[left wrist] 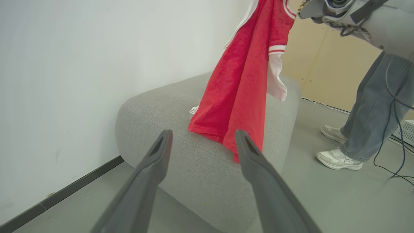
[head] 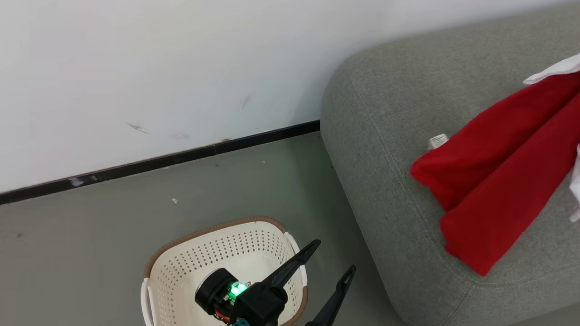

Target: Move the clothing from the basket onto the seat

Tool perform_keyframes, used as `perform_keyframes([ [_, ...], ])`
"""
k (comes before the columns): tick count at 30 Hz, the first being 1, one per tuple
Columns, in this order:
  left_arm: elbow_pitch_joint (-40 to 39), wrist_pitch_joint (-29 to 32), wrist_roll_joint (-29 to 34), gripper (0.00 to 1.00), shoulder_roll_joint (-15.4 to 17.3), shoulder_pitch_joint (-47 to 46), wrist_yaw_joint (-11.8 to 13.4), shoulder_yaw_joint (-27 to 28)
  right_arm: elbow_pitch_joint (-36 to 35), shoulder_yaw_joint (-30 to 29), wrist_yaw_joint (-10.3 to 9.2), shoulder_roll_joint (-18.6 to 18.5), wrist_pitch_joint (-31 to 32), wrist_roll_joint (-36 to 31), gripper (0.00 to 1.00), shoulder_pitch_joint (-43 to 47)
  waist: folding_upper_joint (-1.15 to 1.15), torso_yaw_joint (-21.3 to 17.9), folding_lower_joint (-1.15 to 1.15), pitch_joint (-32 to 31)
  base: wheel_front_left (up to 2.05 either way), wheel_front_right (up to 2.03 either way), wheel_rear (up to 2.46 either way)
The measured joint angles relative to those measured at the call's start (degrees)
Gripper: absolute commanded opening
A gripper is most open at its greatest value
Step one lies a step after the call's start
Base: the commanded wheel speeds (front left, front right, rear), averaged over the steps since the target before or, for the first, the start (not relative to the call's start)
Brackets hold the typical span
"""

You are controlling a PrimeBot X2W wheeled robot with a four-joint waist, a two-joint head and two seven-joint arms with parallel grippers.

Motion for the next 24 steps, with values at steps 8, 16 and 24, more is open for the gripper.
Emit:
perform_keyframes([
  [8, -0.4, 1.0, 0.7, 1.0, 0.0, 0.0, 0.0, -1.2, 6.7, -4.3, 0.0, -2.2, 1.3, 0.1, 0.0, -8.5, 0.0, 2.2, 0.0, 3.2, 0.0, 0.0, 0.0],
  [16, -0.6, 1.6, 1.2, 1.0, 0.0, -0.3, 0.0, -1.7, 11.8, -7.7, 0.0, -4.2, 1.8, -1.3, 0.0, -15.5, 0.0, 4.1, 0.0, 6.0, 0.0, 0.0, 0.0],
  [24, -0.8, 2.0, 1.7, 1.0, 0.1, -1.8, -0.1, -1.8, 14.6, -11.0, 0.0, -6.5, 1.6, -2.4, 0.0, -22.6, 0.0, 5.8, 0.0, 8.7, 0.0, 0.0, 0.0],
])
